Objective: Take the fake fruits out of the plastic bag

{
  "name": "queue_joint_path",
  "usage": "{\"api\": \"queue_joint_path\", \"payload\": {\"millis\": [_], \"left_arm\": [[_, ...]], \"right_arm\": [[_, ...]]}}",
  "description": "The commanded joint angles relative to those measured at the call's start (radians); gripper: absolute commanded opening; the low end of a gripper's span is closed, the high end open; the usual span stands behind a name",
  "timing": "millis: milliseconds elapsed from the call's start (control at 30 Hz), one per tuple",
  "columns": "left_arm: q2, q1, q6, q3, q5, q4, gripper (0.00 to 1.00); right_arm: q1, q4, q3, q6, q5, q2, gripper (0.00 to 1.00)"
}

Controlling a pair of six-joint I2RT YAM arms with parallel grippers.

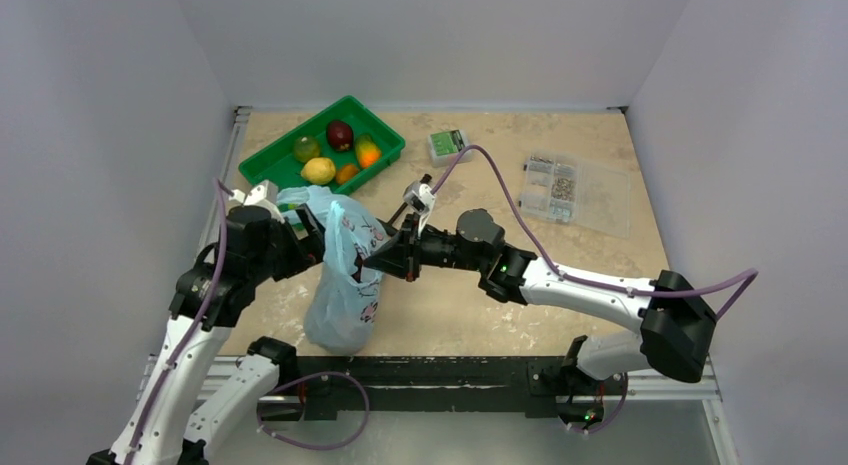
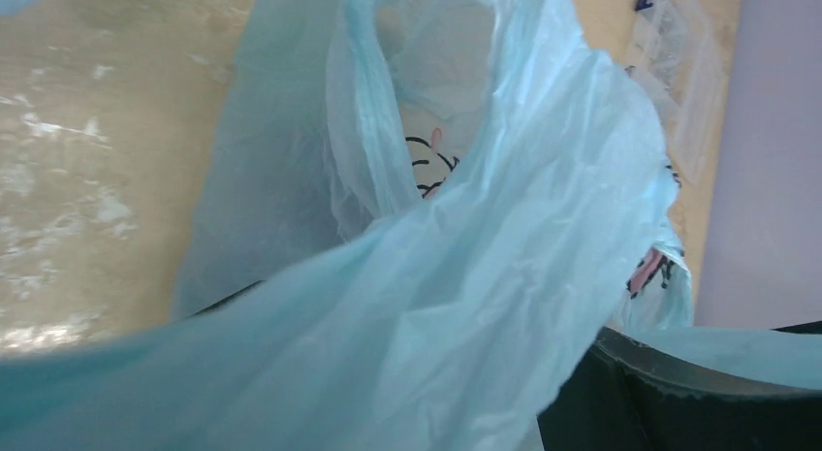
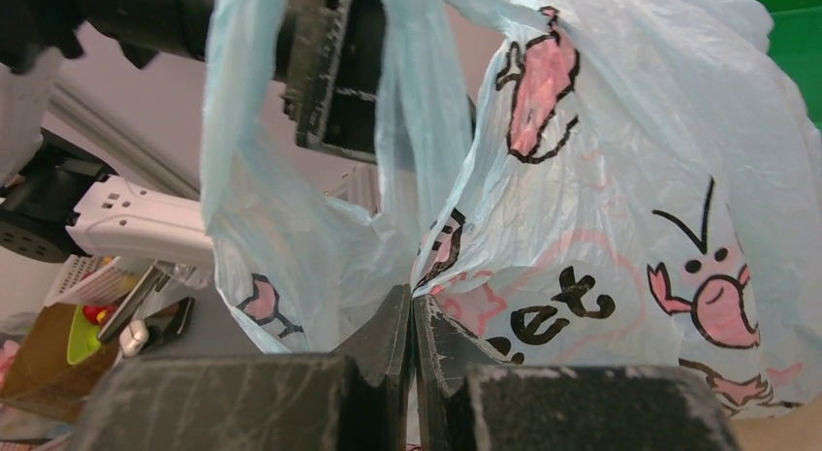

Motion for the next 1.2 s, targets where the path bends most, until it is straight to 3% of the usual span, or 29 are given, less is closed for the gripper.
{"api": "queue_joint_path", "payload": {"millis": [0,100,200,233,267,300,333,367,400,600,767,1000,1167], "left_arm": [[-0.01,0.015,-0.14,-0.138,0.151,0.302,0.91],[0.022,0.02,-0.193,-0.218,0.246,0.458,0.89],[0.075,0.023,-0.18,-0.234,0.293,0.506,0.78],[0.084,0.029,-0.167,-0.238,0.297,0.516,0.7],[0.09,0.037,-0.146,-0.24,0.298,0.529,0.57],[0.092,0.051,-0.124,-0.239,0.292,0.528,0.41],[0.089,0.068,-0.09,-0.232,0.278,0.518,0.19],[0.085,0.088,-0.06,-0.218,0.264,0.495,0.07],[0.078,0.11,-0.01,-0.201,0.259,0.475,0.04],[0.046,0.259,0.246,0.042,0.182,0.258,0.0],[-0.013,0.305,0.343,0.193,0.068,0.116,0.0],[-0.214,0.305,0.302,0.068,0.045,0.016,0.0],[-0.353,0.305,0.286,-0.102,0.063,-0.003,0.0]], "right_arm": [[-0.002,0.083,0.005,0.0,-0.023,-0.035,0.0],[-0.002,0.095,0.006,0.006,-0.032,-0.029,0.0],[-0.003,0.093,0.008,0.005,-0.024,-0.025,0.0],[-0.002,0.091,0.007,0.002,-0.019,-0.025,0.0],[-0.003,0.09,0.008,0.001,-0.017,-0.023,0.0],[-0.005,0.085,0.008,-0.001,-0.013,-0.02,0.0],[-0.006,0.077,0.01,-0.003,-0.005,-0.017,0.0],[-0.01,0.068,0.013,-0.005,0.007,-0.013,0.0],[-0.016,0.057,0.017,-0.003,0.024,-0.009,0.0],[-0.042,-0.128,0.186,-0.017,0.199,0.062,0.0],[-0.085,-0.238,0.35,-0.034,0.216,0.15,0.0],[-0.137,-0.448,0.469,-0.105,0.162,0.221,0.0],[-0.137,-0.464,0.325,-0.137,0.097,0.155,0.01]]}}
